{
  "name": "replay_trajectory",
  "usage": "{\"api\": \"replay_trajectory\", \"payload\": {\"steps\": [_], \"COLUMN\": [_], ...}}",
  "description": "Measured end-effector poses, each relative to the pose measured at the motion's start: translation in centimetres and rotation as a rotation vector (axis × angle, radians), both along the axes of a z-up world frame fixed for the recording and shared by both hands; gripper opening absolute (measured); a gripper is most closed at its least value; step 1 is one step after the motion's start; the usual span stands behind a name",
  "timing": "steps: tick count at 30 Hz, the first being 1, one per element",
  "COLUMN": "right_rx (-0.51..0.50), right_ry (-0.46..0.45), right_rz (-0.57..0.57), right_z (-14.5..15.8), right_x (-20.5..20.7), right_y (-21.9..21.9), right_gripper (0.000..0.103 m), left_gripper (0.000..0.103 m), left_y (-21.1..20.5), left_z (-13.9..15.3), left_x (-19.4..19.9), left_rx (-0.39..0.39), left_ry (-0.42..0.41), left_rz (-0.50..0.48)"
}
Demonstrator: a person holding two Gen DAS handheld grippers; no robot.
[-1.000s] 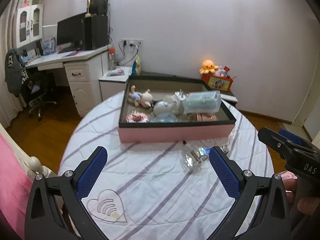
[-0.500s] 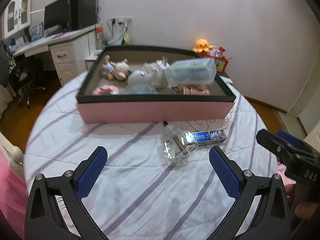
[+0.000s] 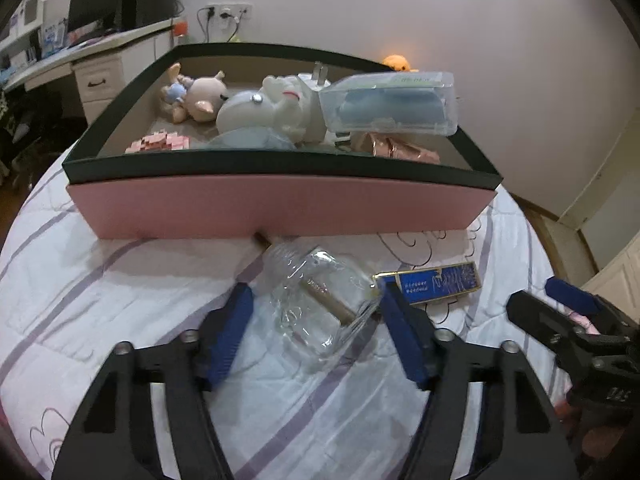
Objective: Organize rigid objects
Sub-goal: 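Grasp the glass bottle with the left tool while the right tool grasps the blue packet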
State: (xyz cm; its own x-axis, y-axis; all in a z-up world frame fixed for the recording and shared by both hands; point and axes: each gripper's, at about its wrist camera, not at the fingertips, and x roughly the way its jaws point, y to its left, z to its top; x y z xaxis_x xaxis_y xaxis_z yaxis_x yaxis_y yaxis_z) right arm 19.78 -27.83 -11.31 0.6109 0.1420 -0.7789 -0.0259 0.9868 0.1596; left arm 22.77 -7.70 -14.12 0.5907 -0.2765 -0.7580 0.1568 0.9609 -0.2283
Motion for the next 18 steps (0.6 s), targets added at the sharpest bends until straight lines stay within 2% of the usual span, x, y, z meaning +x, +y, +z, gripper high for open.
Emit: {"api": "replay_trajectory", "payload": {"steps": [1,8,15,18], "right_rx": [0.000,-0.012,-0.015,-0.053], "right_ry": [0.002,0.023,0.039,0.054], "right_rz": [0.006,0.051,0.100,0.117], "right_z": [-0.1,-0.9,-1.6,-2.3], "right_x": [0.0,1.0,2.6,3.3], "right_y": [0.3,2.8,6.1,7.7], "right_gripper": [0.103,0.103,0.103,0.103], "left_gripper": [0.055,0.055,0.055,0.055], "left_y": [0.2,1.8,4.7,5.8], "left_z": [0.0,0.1,0.5,0.4], "left_x": [0.1,-0.1,-1.7,-1.9], "left_rx": [-0.009,-0.017,0.036,0.039], "left_ry": [0.004,0.007,-0.016,-0.013], "left_rz": [-0.006,-0.016,0.029,0.051]}}
